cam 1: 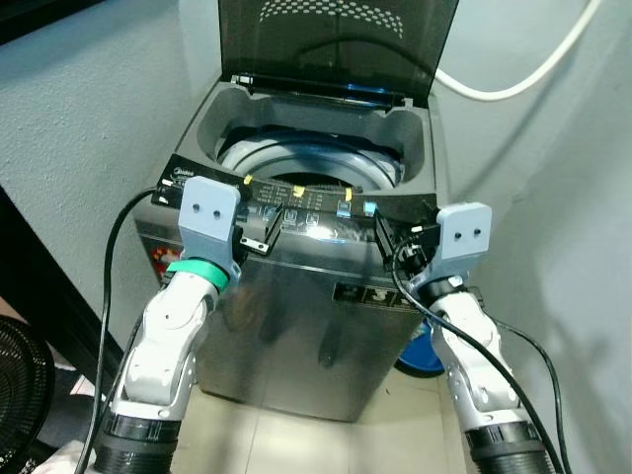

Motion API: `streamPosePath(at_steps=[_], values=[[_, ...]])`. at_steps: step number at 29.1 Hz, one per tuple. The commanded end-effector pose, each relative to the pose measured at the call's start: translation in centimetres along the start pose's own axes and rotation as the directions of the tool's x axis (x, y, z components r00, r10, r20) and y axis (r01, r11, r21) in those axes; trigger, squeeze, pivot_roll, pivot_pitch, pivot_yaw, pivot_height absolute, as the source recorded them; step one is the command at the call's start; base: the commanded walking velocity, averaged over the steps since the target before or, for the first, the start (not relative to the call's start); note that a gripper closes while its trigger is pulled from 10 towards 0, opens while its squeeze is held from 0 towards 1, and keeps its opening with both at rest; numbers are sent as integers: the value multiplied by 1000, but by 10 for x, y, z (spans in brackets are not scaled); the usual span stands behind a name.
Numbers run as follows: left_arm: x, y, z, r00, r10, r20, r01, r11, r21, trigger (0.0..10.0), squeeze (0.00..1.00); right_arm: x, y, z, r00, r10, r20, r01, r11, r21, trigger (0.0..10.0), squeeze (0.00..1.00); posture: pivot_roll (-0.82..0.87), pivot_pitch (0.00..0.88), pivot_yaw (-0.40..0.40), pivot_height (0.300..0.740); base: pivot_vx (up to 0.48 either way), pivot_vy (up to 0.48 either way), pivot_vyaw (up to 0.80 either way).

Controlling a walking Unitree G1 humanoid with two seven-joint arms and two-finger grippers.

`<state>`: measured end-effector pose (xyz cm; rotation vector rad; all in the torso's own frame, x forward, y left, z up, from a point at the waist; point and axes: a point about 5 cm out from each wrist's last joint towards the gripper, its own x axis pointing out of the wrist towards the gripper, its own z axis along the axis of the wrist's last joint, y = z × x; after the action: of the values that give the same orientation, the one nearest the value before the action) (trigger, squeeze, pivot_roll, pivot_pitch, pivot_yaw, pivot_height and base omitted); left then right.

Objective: Clothes washing

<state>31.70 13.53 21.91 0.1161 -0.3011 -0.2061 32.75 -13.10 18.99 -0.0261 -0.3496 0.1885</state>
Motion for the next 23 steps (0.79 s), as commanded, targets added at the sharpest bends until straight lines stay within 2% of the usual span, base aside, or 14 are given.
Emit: streamPosePath(at_steps=[1,17,21,23], values=[[-2,-1,-7,1000,1,-21,-1,1000,-5,10000,0,0,1,-2,1000,-4,-4,4,1000,0,10000,0,112,0,-7,740,-386,0,0],[-1,-3,-7,1000,-3,-22,3,1000,-10,10000,0,-2,3,-5,999,31,-19,-32,999,-44,10000,0,107,0,-7,740,-383,0,0],[-1,-4,-7,1000,-1,-22,1,1000,-12,10000,0,-2,5,-5,998,52,-24,-54,997,-50,10000,0,107,0,-10,740,-270,0,0],[-1,-4,-8,1000,-1,-26,0,1000,-11,10000,0,-3,7,-8,996,76,-41,-79,995,-60,10000,0,107,0,-10,740,0,0,788]])
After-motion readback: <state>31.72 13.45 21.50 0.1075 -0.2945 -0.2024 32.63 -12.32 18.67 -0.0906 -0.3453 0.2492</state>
